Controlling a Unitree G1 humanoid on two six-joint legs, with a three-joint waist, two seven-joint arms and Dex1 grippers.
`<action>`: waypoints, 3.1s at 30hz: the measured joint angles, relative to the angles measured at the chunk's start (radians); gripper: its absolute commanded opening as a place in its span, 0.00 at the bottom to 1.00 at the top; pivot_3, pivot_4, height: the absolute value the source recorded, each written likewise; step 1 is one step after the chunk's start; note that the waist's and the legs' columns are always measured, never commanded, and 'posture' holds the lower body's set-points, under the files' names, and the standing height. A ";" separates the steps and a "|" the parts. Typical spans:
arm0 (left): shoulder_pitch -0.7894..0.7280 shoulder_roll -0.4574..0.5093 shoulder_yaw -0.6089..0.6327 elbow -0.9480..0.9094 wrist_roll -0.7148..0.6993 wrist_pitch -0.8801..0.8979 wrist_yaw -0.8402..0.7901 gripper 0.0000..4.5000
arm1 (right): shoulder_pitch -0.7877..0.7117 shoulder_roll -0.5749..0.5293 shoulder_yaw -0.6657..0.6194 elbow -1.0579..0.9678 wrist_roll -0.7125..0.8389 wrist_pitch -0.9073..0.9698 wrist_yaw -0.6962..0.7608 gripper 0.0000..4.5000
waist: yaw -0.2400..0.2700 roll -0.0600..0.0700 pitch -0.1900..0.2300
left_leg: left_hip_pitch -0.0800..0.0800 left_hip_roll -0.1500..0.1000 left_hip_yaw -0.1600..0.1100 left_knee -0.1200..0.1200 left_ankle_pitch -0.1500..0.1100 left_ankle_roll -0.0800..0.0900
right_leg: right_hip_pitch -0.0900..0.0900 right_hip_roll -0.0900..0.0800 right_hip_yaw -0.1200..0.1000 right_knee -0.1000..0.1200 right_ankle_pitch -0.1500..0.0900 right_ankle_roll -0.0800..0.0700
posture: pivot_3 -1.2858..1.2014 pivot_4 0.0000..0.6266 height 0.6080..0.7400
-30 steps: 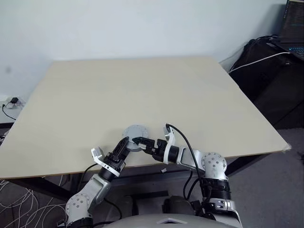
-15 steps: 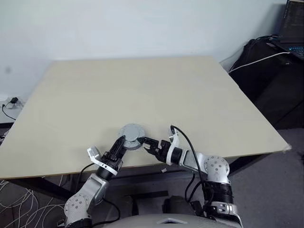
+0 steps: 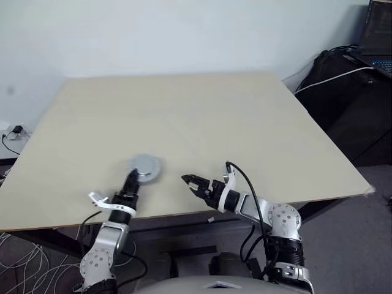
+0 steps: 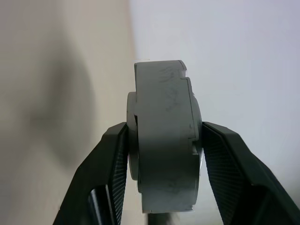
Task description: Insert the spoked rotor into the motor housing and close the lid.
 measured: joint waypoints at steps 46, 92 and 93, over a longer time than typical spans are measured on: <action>-0.514 0.016 0.312 0.519 0.204 -0.548 0.201 0.99 | 0.053 0.003 0.052 -0.020 -0.022 -0.032 -0.003 1.00 | 0.005 -0.004 -0.011 | 0.008 0.000 0.000 0.004 0.000 0.003 | 0.016 0.007 -0.002 -0.010 0.007 0.008 | 0.52 0.00 1.00; 0.131 0.161 -0.441 -0.078 0.997 -0.573 0.021 0.99 | 0.408 -0.235 0.457 -0.243 -1.031 -1.170 0.116 1.00 | 0.006 0.003 -0.015 | 0.006 0.000 0.010 -0.006 0.000 0.000 | 0.004 0.001 0.007 -0.010 0.002 0.008 | 0.52 0.00 1.00; 0.132 0.162 -0.445 -0.064 1.026 -0.607 0.019 0.99 | 0.411 -0.240 0.460 -0.228 -1.054 -1.197 0.118 1.00 | 0.007 0.003 -0.015 | 0.006 0.000 0.010 -0.006 0.000 0.001 | 0.004 0.000 0.007 -0.010 0.002 0.008 | 0.52 0.00 1.00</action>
